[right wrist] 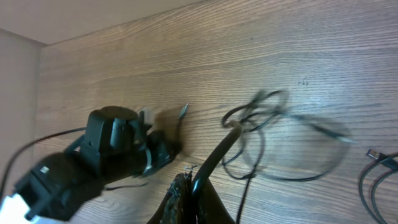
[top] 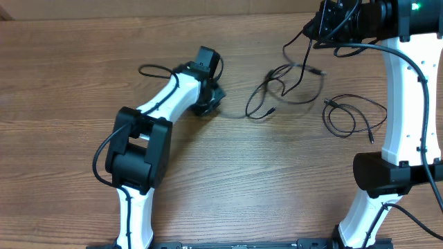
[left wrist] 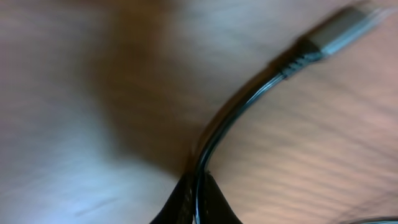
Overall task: Untangle cables
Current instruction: 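Pull the left gripper far left, stretching the cable across the table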
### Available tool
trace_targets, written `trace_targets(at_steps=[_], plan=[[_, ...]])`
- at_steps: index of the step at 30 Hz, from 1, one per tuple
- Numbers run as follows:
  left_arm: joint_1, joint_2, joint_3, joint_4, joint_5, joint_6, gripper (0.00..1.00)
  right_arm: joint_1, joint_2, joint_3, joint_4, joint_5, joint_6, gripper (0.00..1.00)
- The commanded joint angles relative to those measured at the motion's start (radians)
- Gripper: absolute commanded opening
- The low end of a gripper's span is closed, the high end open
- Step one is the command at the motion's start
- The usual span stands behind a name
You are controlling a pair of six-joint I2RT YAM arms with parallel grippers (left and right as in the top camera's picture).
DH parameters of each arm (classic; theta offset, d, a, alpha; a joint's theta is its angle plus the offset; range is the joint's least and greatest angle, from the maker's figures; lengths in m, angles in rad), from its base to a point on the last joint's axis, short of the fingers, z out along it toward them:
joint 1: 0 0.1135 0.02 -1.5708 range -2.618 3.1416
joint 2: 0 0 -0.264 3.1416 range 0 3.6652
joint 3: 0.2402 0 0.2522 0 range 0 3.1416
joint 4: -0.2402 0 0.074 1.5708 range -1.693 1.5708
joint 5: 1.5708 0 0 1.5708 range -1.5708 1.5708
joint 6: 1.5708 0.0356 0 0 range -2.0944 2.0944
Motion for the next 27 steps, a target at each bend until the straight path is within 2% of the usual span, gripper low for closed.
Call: trace_targets(at_steps=[1,5,10,15,21,27], plan=[[0.090,0.005,0.076,-0.208,-0.200,0.099,0.04,-0.014,-0.017,-0.003,0.005,0.031,-0.014,0.04],[0.200,-0.131,0.162,-0.400,-0.296,0.098,0.04,-0.059,-0.017,-0.003,0.000,0.065,-0.013,0.04],[0.364,-0.350,0.165,-0.447,-0.279,0.104,0.04,-0.145,-0.017,-0.003,-0.023,0.069,-0.010,0.04],[0.531,-0.530,0.165,-0.474,-0.269,0.161,0.04,-0.229,-0.017,-0.003,-0.042,0.068,-0.010,0.04],[0.713,-0.639,0.165,-0.508,-0.262,0.184,0.04,-0.309,-0.017,-0.010,-0.033,0.069,-0.010,0.04],[0.831,-0.647,0.156,-0.540,-0.224,0.193,0.04,-0.361,-0.017,-0.026,-0.025,0.068,0.017,0.04]])
